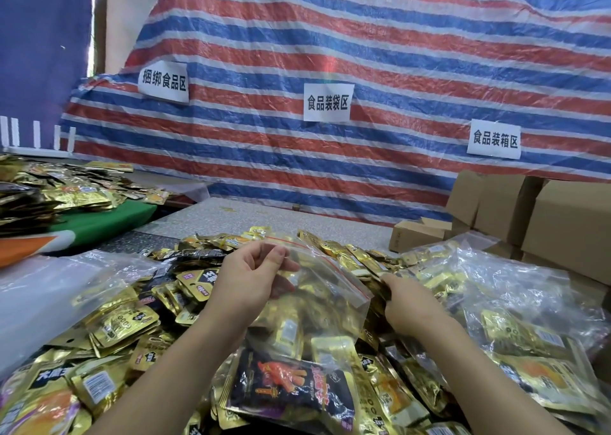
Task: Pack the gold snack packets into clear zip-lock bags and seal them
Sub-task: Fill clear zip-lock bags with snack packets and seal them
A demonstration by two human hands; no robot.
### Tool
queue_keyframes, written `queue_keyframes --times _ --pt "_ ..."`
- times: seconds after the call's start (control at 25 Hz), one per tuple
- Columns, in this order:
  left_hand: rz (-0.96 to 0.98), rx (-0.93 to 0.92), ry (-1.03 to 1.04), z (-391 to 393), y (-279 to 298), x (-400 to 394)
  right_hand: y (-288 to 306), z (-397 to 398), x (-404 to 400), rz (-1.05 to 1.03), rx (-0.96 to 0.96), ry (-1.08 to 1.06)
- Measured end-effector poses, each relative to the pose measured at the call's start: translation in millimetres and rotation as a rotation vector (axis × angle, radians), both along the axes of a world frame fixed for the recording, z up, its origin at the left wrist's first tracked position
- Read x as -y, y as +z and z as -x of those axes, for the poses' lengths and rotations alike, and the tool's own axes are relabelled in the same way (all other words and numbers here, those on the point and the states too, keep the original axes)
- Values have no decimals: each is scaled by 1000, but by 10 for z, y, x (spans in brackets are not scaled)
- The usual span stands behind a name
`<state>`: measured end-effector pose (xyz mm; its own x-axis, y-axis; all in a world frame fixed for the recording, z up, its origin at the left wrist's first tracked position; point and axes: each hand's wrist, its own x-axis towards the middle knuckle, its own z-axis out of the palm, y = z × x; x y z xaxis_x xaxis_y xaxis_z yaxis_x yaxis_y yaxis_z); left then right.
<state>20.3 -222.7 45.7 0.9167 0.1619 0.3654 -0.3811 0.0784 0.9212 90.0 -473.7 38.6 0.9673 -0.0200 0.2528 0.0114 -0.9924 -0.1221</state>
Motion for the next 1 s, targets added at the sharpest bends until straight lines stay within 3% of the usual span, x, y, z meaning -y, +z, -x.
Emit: queue_keyframes --times 0.12,0.28,0.4,0.48,0.68,0.88,1.0 --pt "-38 -24 -21 -12 -10 -3 128 52 -13 -325 206 67" --pt "-57 -38 -42 -15 -9 -9 356 120 -23 -1065 341 55" --pt "-67 -48 -35 -11 -6 -19 440 200 -30 -1756 174 -22" --pt "-67 -43 -44 -10 -10 -25 420 289 -56 -2049 44 43" --pt "-79 8 -104 -6 -27 -35 379 492 -191 -2227 -75 408" --pt "-105 41 -125 3 -34 -20 386 660 -332 -2114 -135 815" --pt "-117 61 -142 16 -24 -18 387 712 -371 -2024 -123 908"
